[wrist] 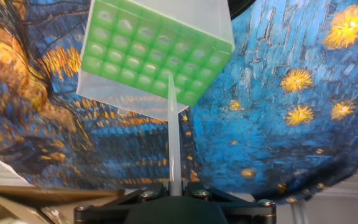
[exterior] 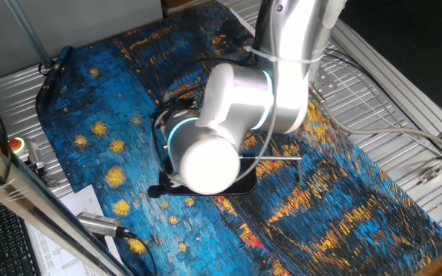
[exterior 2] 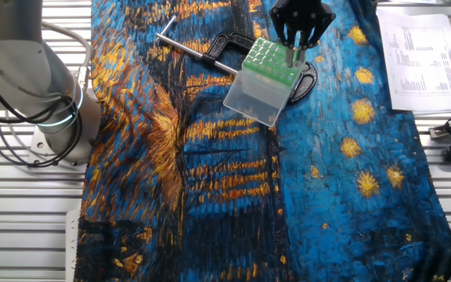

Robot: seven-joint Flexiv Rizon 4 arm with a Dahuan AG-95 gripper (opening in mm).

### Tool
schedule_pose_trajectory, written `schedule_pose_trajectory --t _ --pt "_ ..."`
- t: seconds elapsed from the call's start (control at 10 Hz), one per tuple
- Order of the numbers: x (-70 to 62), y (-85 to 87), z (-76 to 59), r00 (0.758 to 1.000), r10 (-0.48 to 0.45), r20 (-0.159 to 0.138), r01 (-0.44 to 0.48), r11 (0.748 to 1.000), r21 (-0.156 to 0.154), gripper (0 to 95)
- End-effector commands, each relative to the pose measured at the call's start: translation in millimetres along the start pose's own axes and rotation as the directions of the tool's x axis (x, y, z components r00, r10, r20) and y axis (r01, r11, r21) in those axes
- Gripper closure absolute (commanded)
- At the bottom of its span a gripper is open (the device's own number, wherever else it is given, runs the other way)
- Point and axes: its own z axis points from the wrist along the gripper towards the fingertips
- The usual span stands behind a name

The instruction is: Insert a large pipette tip into the holder for large pipette tips

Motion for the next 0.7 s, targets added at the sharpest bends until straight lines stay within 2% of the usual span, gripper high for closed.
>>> schedule_pose_trajectory --t 0.1,0.7 --pt "-0.2 -1.5 -1.3 1.0 0.003 -0.007 -0.003 1.0 -0.003 95.0" --pt "-2.0 -3.8 -3.0 1.0 0.019 -0.007 -0.019 1.0 -0.018 95.0"
